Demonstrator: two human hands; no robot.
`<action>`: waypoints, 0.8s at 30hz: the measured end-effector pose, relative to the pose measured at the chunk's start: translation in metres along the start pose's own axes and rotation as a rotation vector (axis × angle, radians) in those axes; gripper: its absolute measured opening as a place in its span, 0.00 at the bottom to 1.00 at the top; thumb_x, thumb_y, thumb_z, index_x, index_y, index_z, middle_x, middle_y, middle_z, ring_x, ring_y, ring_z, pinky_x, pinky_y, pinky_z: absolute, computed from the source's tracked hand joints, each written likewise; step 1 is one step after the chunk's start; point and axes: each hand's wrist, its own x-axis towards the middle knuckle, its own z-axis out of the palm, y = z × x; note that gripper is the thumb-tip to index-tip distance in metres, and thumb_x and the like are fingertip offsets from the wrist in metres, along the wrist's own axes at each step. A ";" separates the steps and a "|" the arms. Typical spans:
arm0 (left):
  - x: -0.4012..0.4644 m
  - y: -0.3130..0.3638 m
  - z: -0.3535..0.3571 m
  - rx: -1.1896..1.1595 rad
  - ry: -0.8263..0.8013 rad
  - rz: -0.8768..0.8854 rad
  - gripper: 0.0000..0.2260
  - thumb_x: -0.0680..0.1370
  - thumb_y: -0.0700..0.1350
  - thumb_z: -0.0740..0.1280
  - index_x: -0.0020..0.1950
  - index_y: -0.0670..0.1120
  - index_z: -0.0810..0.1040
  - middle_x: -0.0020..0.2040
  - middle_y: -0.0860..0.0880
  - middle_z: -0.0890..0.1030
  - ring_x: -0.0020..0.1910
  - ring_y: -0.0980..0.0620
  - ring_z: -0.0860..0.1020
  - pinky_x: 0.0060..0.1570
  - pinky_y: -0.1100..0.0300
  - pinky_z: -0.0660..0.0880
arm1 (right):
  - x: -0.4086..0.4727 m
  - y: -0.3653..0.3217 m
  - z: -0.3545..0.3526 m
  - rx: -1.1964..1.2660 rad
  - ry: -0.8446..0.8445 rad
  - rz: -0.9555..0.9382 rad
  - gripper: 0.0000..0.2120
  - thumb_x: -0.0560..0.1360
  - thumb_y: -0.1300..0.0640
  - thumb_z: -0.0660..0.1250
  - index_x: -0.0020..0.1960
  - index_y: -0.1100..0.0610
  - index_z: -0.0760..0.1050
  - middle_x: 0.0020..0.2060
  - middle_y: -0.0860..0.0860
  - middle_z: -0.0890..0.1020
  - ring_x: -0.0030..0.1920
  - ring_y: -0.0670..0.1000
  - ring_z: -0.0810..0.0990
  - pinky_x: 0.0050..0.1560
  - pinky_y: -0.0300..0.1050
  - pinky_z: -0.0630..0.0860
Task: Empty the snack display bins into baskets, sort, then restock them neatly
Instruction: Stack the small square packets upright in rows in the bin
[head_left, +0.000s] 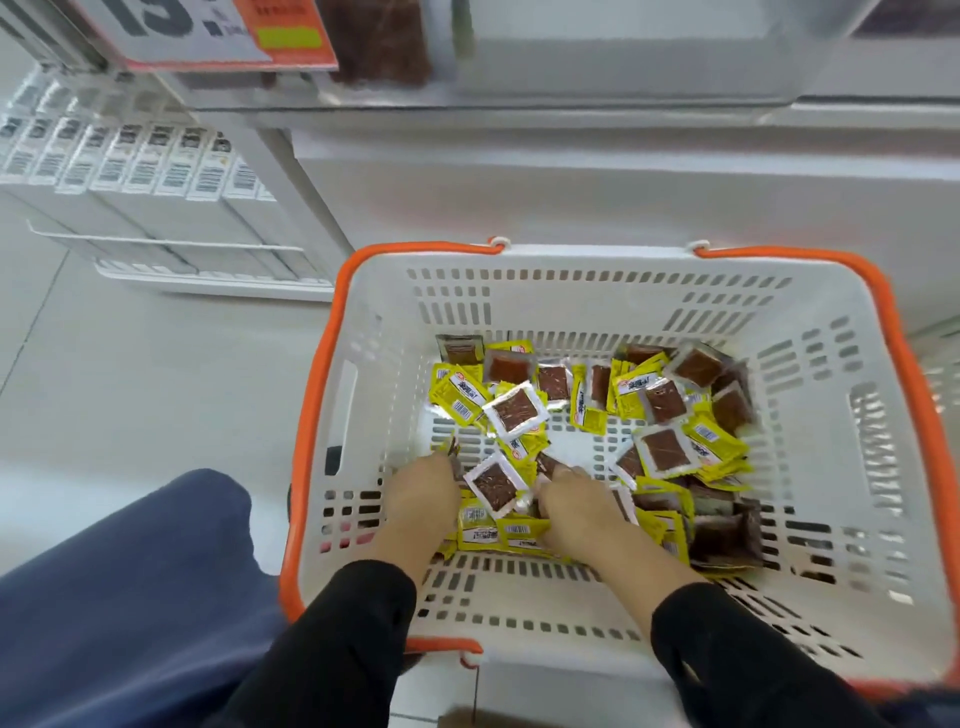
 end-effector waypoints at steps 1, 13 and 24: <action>-0.002 -0.002 -0.003 -0.080 0.045 -0.017 0.12 0.81 0.41 0.56 0.57 0.51 0.77 0.48 0.49 0.82 0.46 0.48 0.81 0.40 0.59 0.77 | -0.004 0.002 0.000 0.040 -0.003 -0.002 0.04 0.74 0.57 0.68 0.47 0.55 0.74 0.53 0.56 0.72 0.53 0.56 0.72 0.48 0.47 0.71; -0.054 0.028 -0.047 -1.350 0.264 -0.138 0.06 0.77 0.42 0.65 0.45 0.39 0.74 0.36 0.46 0.73 0.35 0.48 0.71 0.36 0.56 0.69 | -0.053 0.014 -0.062 0.913 0.256 0.147 0.12 0.76 0.51 0.70 0.37 0.49 0.71 0.37 0.43 0.70 0.38 0.45 0.73 0.54 0.52 0.76; -0.098 0.038 -0.049 -1.862 0.084 -0.112 0.16 0.79 0.43 0.66 0.66 0.43 0.72 0.60 0.44 0.79 0.59 0.48 0.77 0.56 0.50 0.78 | -0.111 0.005 -0.073 1.359 0.416 0.241 0.28 0.77 0.49 0.67 0.73 0.58 0.66 0.72 0.55 0.68 0.70 0.58 0.69 0.67 0.53 0.68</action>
